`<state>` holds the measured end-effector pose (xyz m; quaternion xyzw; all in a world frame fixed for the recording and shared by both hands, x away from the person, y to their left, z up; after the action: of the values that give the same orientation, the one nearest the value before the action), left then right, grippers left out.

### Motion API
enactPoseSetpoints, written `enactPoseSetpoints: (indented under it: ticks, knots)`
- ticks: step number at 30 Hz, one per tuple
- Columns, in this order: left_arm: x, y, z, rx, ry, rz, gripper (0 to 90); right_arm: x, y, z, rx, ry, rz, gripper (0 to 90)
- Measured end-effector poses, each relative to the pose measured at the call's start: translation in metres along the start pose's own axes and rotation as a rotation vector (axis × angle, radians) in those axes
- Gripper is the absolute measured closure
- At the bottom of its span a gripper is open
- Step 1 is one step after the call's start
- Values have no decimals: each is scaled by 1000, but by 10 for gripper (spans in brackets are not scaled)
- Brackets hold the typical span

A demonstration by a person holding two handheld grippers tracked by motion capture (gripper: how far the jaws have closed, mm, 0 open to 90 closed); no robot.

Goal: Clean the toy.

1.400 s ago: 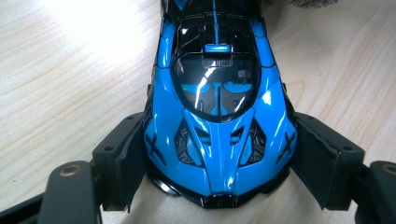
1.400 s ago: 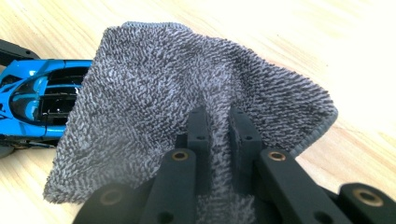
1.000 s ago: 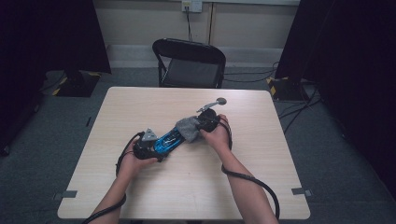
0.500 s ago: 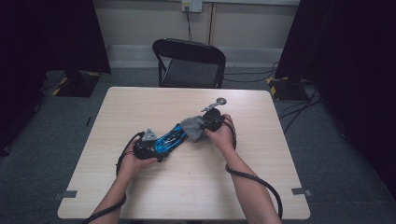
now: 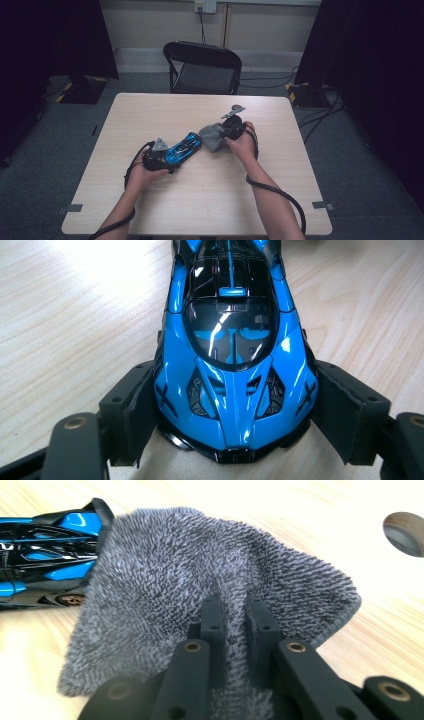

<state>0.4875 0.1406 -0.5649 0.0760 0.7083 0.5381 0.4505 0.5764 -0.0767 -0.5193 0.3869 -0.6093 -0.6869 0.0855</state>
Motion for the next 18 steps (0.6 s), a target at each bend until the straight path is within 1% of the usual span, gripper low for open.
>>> enactPoseSetpoints:
  ticks: [4, 8, 13, 18]
  knots:
    - [0, 0, 0, -1, -1, -1, 242, 4, 4, -8, 9, -14, -5, 816]
    - [0, 0, 0, 0, -1, -1, 242, 8, 9, -13, 2, -29, -16, 816]
    - [0, 0, 0, 0, -1, -1, 242, 8, 17, -13, -2, -25, -30, 816]
    - [0, 0, 0, 0, 0, 0, 242, 4, 28, -10, -13, -24, -54, 815]
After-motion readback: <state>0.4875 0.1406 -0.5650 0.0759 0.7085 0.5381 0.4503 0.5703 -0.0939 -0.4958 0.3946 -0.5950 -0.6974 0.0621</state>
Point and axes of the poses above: each handheld gripper's, and its own axes: y roughly backward along the jaws, x roughly out of its underside, z roughly to its left, the point moved 9 cm from there along -y, roughly forward along the jaws, and after that the axes turned 14 degrees about z, right-handed, at the moved point
